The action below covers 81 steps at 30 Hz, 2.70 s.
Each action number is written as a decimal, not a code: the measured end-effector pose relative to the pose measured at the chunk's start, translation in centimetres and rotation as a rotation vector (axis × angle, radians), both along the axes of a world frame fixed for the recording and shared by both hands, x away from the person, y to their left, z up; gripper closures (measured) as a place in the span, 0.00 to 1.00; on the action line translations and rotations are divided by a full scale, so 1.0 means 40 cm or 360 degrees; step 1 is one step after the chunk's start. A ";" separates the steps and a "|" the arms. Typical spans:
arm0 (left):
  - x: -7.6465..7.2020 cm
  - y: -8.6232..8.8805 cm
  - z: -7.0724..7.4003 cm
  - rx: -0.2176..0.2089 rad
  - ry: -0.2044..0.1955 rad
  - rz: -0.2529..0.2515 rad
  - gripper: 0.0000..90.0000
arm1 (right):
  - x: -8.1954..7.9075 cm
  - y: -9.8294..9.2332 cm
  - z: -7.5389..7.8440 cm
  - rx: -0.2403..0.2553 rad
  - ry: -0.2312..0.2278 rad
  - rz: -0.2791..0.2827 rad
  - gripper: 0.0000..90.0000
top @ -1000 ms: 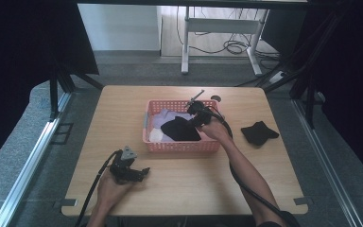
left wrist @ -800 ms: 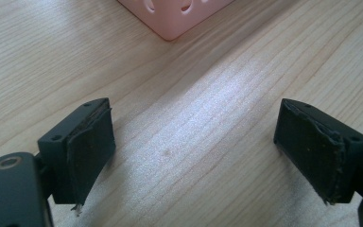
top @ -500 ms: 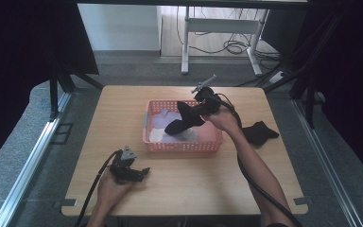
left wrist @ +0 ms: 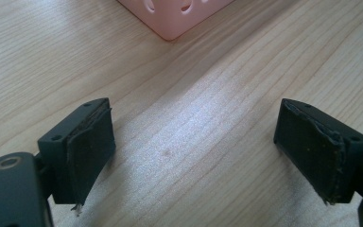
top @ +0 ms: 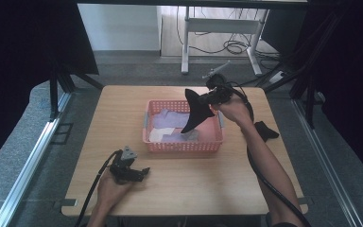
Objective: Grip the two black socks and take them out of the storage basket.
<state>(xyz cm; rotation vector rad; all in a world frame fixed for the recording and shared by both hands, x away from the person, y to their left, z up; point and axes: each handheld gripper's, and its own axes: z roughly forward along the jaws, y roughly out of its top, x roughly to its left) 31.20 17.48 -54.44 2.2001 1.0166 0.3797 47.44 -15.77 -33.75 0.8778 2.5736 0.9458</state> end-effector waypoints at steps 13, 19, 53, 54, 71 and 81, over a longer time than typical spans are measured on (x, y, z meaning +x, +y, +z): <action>0.000 0.000 0.000 0.0000 0.0002 -0.0002 0.14 | -0.007 -0.053 0.084 0.0059 -0.0048 -0.0063 0.92; 0.000 0.001 0.001 0.0003 0.0006 -0.0005 0.14 | -0.012 -0.080 0.131 0.0083 -0.0074 -0.0088 0.92; -0.001 -0.001 0.000 -0.0006 0.0005 0.0003 0.14 | -0.033 -0.346 0.214 0.0076 -0.0144 -0.0443 0.92; -0.001 -0.001 0.000 -0.0007 0.0006 0.0003 0.14 | -0.032 -0.353 0.205 0.0068 -0.0144 -0.0456 0.92; -0.001 0.000 0.000 -0.0004 0.0002 0.0001 0.14 | 0.005 -0.456 -0.024 -0.0015 0.0003 -0.0623 0.92; -0.001 -0.001 0.000 -0.0009 0.0005 0.0007 0.14 | 0.021 -0.472 -0.183 -0.0057 0.0139 -0.0675 0.92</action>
